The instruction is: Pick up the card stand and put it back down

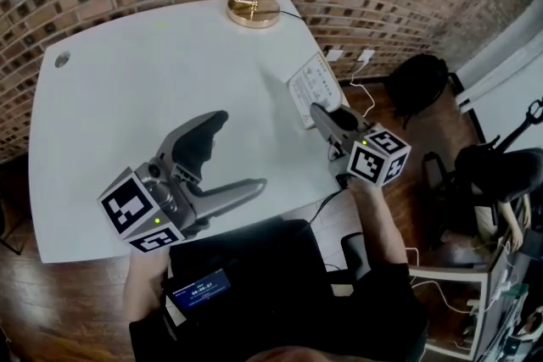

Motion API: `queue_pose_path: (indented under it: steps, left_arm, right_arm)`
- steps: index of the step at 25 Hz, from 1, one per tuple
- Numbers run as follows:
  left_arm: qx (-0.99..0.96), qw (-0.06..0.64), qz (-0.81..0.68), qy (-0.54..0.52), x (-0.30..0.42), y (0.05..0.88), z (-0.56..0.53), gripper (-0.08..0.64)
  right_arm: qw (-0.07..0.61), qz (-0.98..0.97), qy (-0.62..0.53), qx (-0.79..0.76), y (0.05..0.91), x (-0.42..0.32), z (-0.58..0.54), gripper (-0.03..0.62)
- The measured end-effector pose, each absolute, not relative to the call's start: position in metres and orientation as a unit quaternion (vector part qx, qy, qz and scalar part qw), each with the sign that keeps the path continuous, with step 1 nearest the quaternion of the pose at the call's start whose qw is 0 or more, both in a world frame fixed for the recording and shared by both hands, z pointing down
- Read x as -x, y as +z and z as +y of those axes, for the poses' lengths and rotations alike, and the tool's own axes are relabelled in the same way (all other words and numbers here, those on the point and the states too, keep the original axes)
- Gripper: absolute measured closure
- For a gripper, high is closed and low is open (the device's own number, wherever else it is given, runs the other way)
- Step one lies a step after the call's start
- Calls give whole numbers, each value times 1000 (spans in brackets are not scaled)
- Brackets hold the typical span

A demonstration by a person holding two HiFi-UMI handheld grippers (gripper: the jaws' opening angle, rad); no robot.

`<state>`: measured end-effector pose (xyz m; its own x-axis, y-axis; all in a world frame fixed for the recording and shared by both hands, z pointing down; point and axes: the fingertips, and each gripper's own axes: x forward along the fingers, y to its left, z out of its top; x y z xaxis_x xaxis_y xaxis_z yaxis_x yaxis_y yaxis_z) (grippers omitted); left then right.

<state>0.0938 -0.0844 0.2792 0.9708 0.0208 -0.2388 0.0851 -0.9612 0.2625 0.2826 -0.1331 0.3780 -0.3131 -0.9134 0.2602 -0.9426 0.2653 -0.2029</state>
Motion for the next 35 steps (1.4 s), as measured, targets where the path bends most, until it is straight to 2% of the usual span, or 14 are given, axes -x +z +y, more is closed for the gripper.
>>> queue_pose_path:
  steps: [6,21,27,31,35]
  left_arm:
    - [-982,144,24,-123,-88,279,-87,114]
    - [-979,157,18,-129,-74,274,-92,114]
    - [-979,159,16,-127,-70,277,-92,114]
    - [-979,161,18,-127,-72,279,-93,114]
    - [-979,161,18,-128,-73,280,-91,114]
  right_arm:
    - [30,-798,162,-580,375,-283,-133,554]
    - [-38,-836,180,-517,349,-252,-151,561]
    - [11,-840,179,-512,369,-242,-154,558]
    - [72,-840,160,-513,382,-233,-159,533]
    - [105,-839,157,-510,388,-225,-171,511]
